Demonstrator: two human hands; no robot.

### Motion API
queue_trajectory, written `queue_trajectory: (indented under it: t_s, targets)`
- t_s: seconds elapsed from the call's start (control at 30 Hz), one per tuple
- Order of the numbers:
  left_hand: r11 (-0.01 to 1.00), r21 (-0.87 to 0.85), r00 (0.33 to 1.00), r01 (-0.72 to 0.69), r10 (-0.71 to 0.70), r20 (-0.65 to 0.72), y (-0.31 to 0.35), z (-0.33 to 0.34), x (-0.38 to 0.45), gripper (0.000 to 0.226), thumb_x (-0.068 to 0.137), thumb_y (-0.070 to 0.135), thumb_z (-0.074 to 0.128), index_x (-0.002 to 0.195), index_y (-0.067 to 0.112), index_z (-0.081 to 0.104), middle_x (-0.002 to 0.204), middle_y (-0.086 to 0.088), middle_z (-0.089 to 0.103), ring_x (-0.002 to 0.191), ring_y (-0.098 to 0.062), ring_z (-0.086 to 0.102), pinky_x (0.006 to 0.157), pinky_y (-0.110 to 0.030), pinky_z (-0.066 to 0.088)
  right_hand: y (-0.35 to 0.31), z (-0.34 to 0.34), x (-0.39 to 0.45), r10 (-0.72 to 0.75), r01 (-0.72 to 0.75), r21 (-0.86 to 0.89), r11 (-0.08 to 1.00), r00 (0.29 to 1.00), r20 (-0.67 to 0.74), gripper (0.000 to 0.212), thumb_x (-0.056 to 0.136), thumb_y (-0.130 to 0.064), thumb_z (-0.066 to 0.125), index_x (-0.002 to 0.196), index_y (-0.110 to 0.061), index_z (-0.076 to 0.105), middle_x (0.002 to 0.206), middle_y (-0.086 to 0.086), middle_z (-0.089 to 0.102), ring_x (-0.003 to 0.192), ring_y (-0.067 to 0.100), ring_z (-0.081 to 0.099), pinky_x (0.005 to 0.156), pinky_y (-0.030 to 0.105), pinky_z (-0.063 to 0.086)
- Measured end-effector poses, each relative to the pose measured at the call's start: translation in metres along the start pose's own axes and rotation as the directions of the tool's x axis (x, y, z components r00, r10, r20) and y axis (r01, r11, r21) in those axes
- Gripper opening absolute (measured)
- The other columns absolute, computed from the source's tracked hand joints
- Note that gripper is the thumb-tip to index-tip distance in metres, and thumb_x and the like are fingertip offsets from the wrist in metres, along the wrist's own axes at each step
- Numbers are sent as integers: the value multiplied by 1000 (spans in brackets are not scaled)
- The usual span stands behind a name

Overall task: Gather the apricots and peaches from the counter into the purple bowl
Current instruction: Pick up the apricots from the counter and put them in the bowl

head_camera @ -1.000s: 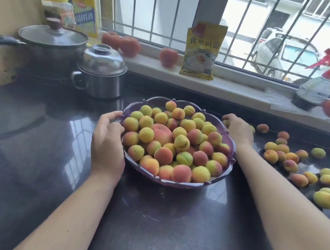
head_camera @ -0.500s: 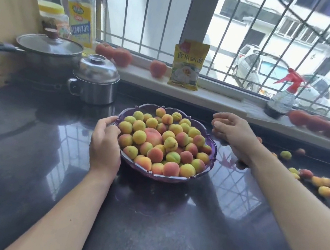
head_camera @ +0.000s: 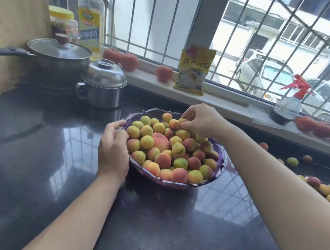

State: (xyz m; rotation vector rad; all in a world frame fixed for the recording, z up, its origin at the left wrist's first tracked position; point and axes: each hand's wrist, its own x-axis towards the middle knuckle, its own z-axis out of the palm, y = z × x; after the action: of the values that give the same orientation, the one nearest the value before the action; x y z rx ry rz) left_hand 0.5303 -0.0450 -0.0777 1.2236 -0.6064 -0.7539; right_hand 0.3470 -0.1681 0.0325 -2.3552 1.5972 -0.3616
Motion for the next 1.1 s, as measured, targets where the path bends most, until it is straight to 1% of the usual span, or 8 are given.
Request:
queue_trajectory:
  t_s: [0.13, 0.23, 0.3, 0.4, 0.5, 0.6, 0.9, 1.1]
  targets:
    - [1000, -11, 1000, -9, 9, -4, 1, 1, -1, 38, 79, 30, 49, 111, 31, 70, 101, 9, 72, 96, -14, 66, 83, -34, 50, -1, 2, 3, -5, 4, -15, 1000, 1000, -23, 27, 88, -31, 76, 112, -18, 72, 92, -9, 64, 88, 10, 61, 66, 21, 49]
    - [1000, -8, 1000, -8, 8, -2, 1, 0, -1, 38, 79, 30, 49, 111, 30, 70, 101, 9, 72, 96, -13, 66, 83, -34, 50, 3, 2, 3, -14, 14, 29, 999, 1000, -2, 32, 90, -34, 74, 117, -18, 71, 100, -8, 67, 96, 14, 64, 75, 26, 52]
    - [1000, -5, 1000, -5, 5, -4, 1, 0, -1, 37, 79, 30, 49, 109, 31, 70, 99, 10, 72, 95, -13, 66, 85, -35, 51, 14, -1, -1, 0, 15, 159, 987, 996, -94, 33, 95, -34, 67, 123, -17, 68, 108, -3, 69, 99, 16, 65, 85, 32, 54]
    - [1000, -1, 1000, -15, 15, -1, 1, 0, -1, 39, 79, 30, 49, 112, 30, 70, 100, 9, 72, 95, -13, 66, 87, -36, 53, 57, -2, -12, 189, -53, 318, 946, 890, -415, 21, 101, -20, 55, 115, -16, 70, 103, 4, 70, 95, 22, 66, 92, 44, 55]
    - [1000, 4, 1000, -24, 24, -7, -1, 1, 1, 40, 79, 30, 49, 113, 29, 70, 100, 11, 72, 96, -11, 66, 89, -35, 53, 108, 17, -33, 441, -261, 399, 879, 764, -471, 26, 95, -7, 50, 111, -16, 68, 115, 11, 65, 106, 31, 64, 95, 50, 53]
    - [1000, 8, 999, -29, 29, -20, -4, 1, 3, 36, 78, 30, 49, 106, 34, 70, 97, 15, 71, 94, -8, 66, 88, -35, 52, 131, 50, -52, 491, -418, 257, 871, 748, -447, 39, 92, 0, 48, 128, -8, 60, 134, 20, 48, 121, 41, 51, 100, 41, 42]
    - [1000, 1, 1000, -16, 16, -26, -8, 0, 7, 35, 76, 31, 51, 105, 35, 72, 101, 13, 74, 101, -14, 68, 101, -48, 53, 157, 62, -15, 449, -470, 78, 879, 760, -470, 56, 97, -10, 47, 152, -11, 37, 152, 21, 33, 125, 45, 50, 104, 45, 41]
    - [1000, -19, 999, -24, 24, -26, -8, 1, 7, 36, 77, 30, 51, 107, 32, 72, 99, 14, 74, 100, -14, 68, 97, -45, 53, 160, 59, 5, 494, -573, -53, 818, 747, -446, 37, 102, -23, 45, 137, -12, 47, 139, 20, 47, 118, 45, 54, 93, 47, 45]
